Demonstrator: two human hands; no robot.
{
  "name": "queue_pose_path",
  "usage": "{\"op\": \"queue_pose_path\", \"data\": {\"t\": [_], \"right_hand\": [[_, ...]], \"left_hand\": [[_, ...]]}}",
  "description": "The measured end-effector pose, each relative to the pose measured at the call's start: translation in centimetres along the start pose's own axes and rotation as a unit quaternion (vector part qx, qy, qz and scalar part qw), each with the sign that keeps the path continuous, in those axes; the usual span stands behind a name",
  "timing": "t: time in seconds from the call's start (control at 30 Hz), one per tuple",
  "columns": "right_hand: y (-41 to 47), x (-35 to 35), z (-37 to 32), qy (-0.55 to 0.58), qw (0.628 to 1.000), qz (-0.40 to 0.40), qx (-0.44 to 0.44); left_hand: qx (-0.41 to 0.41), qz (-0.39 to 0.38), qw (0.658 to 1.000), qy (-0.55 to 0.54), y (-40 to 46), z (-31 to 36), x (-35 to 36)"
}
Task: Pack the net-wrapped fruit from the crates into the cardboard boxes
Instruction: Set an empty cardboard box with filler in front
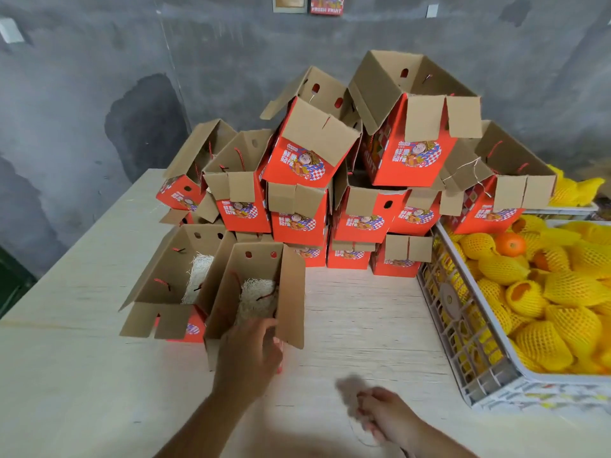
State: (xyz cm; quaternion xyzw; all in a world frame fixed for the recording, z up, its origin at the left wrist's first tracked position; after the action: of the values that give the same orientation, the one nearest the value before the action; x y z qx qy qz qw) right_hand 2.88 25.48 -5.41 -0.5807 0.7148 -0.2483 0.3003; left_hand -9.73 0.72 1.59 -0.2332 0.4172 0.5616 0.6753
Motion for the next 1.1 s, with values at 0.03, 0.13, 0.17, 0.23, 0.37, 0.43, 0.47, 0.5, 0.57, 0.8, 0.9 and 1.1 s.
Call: {"op": "queue_pose_path", "data": {"t": [0.03, 0.13, 0.17, 0.23, 0.37, 0.43, 0.47, 0.5, 0.57, 0.8, 0.9, 1.1], "right_hand": [[-0.1, 0.8, -2.2, -0.046, 0.999, -0.023, -0.019], [0.8, 3.9, -8.4, -0.061, 0.993, -0.039, -0.090], [0.7, 4.9, -9.7, -0.070, 0.992, -0.040, -0.098], [1.2, 6.2, -10.6, -0.070, 0.993, -0.055, -0.083], [2.2, 5.0, -10.4, -0.040, 0.998, 0.023, -0.048], [2.4, 2.9, -10.1, 0.009, 0.998, 0.050, -0.033], [2.6, 1.7, -10.1, 0.022, 0.998, 0.055, -0.032], [2.7, 0.5, -10.1, 0.024, 0.997, 0.064, -0.030], [2.4, -1.0, -9.9, 0.020, 0.998, 0.058, -0.015], [2.1, 1.8, -8.4, -0.090, 0.994, 0.026, -0.054], [2.9, -0.6, -8.9, -0.105, 0.986, 0.095, -0.085], [3.8, -12.1, -9.7, -0.286, 0.925, 0.238, -0.079]], "left_hand": [[-0.026, -0.053, 0.995, 0.076, 1.3, -0.8, 0.0], [-0.060, -0.249, 0.953, 0.161, 1.8, -1.9, 2.5], [-0.054, -0.272, 0.952, 0.128, 1.5, -1.2, 3.4], [-0.076, -0.283, 0.953, -0.070, 1.6, 1.7, 4.7], [-0.105, -0.282, 0.896, -0.327, 1.2, 7.5, 6.7], [-0.118, -0.292, 0.855, -0.413, 1.2, 8.4, 6.9], [-0.112, -0.301, 0.841, -0.436, 1.4, 8.5, 6.5], [-0.076, -0.298, 0.852, -0.423, 1.7, 8.3, 5.7], [0.012, -0.238, 0.921, -0.308, 3.0, 6.7, 3.0], [-0.277, -0.033, 0.922, -0.270, 6.5, -7.2, -0.3], [-0.269, -0.084, 0.907, -0.314, 5.5, -6.0, 2.3], [-0.194, -0.220, 0.916, -0.273, 3.4, -1.7, 6.2]]}}
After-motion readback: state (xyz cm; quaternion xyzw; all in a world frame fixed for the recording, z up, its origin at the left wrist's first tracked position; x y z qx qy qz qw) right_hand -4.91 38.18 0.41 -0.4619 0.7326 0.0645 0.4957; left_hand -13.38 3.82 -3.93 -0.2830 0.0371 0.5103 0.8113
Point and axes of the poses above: each hand's wrist, its own y-axis towards the middle knuckle, its own x-axis out of the palm, z = x × y, the point moved 5 cm from there along y, towards the middle knuckle, and after that the axes turned 3 degrees about -z, right-handed, at the moved point
